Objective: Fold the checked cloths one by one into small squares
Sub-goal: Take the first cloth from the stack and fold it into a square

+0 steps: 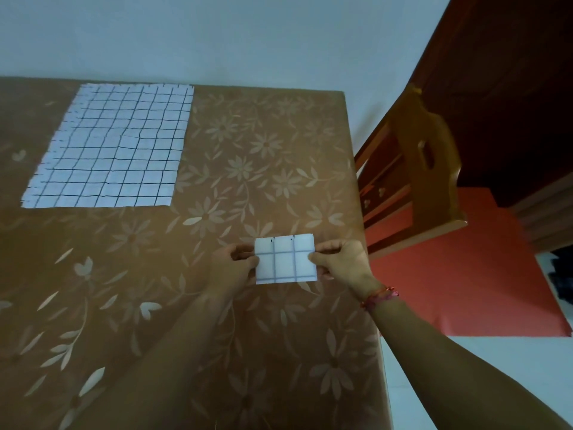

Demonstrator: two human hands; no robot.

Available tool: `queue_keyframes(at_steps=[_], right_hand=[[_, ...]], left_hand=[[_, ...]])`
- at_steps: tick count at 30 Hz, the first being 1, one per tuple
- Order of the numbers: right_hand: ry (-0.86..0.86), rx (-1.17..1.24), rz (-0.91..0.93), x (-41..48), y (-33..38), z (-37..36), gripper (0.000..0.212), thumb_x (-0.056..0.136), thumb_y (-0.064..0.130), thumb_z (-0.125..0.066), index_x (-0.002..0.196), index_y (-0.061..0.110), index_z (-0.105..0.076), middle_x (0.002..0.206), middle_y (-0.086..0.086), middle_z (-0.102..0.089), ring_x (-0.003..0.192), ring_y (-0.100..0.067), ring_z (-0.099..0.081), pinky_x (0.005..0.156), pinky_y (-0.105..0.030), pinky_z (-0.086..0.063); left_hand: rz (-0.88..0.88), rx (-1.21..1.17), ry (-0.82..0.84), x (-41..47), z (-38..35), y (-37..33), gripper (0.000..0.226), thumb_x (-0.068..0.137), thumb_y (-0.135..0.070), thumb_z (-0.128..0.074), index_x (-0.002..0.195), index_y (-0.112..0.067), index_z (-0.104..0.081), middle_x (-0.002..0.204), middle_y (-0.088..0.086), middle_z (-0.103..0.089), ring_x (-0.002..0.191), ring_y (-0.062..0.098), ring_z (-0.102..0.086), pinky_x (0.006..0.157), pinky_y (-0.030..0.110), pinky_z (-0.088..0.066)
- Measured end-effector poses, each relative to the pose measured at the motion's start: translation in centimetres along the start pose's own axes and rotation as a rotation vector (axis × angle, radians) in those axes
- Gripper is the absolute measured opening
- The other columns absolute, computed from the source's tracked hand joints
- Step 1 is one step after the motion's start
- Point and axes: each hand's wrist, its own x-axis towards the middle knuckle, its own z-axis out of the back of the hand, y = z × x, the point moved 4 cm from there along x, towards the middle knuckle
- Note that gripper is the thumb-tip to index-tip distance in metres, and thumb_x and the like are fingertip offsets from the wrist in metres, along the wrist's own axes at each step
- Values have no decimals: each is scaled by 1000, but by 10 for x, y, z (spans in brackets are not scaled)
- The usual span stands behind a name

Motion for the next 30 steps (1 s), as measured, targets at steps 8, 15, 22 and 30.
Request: queue_keyframes(at_steps=[8,15,22,30], right_hand=[[-83,-12,18,20,1,9,11,72,14,-82,77,13,-72,67,-4,-72,52,-11,-64,51,-24,-56],[-128,-34,57,47,-4,12,14,71,16,-83,67,22,-71,67,3,-73,64,-16,-71,68,-39,-62],[-163,-162,89,72,-8,12,7,76,21,-79,82,20,-77,73,12,-71,68,-6,-69,70,-29,-59],[-173,-217,132,88,-8,5,13,77,21,-78,89,16,-78,84,6,-75,79,-8,-69,78,-27,-57]], left_hand=[[-64,91,-7,27,-11,-8,19,82,-2,-67,84,-21,-68,87,6,-71,84,25,-69,76,43,-59],[-83,130,-30,55,-24,-12,12,82,-7,-72,83,-19,-67,86,7,-70,77,25,-70,67,36,-58],[-130,261,-48,80,-37,-12,10,82,-10,-73,88,-15,-68,80,-1,-67,69,14,-64,61,26,-52],[-152,359,-48,98,-42,-6,9,80,-11,-72,87,-13,-67,79,8,-70,66,26,-66,65,36,-54]])
